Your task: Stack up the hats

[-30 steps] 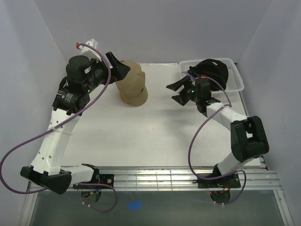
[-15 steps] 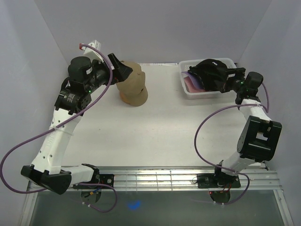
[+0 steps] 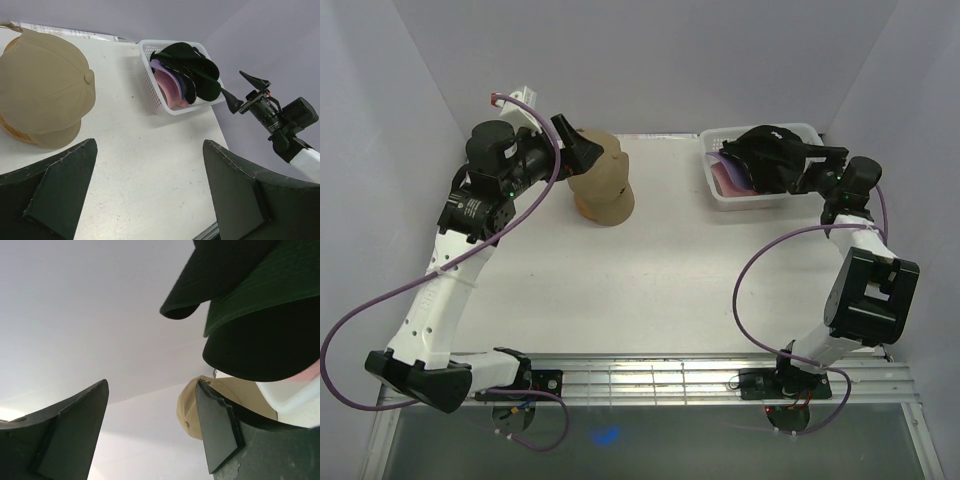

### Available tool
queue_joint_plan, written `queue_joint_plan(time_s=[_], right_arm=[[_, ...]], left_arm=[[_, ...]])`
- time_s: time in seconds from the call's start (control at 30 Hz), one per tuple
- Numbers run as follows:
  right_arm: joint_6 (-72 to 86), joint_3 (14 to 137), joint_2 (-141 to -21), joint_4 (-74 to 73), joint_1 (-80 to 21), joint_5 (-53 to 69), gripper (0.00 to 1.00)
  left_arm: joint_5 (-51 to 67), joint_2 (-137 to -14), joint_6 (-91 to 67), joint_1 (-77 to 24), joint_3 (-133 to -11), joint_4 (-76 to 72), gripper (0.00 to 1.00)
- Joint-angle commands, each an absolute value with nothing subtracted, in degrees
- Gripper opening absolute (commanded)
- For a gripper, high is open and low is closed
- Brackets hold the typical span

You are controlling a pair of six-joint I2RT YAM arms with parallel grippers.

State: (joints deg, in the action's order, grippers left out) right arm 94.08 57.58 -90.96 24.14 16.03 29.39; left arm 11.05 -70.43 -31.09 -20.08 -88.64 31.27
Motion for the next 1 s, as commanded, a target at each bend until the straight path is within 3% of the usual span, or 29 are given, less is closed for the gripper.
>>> queue_joint_plan(time_s=[0.0, 0.4, 0.97], right_arm=[[95.0, 61.9, -88.4, 25.2, 16.1, 26.8, 0.75], [93.5, 79.2, -99.9, 16.4, 12.8, 21.7, 0.74], [89.8, 75.9, -100.5, 9.9, 9.7, 16.2, 0.75]], left_arm=[[12.0, -70.3, -31.1, -20.2, -88.8, 30.4, 0.97], [11.5, -72.5, -30.5, -20.2, -91.8, 31.6, 0.97], [10.4, -74.0, -29.4, -20.2, -93.7, 32.8, 0.97]])
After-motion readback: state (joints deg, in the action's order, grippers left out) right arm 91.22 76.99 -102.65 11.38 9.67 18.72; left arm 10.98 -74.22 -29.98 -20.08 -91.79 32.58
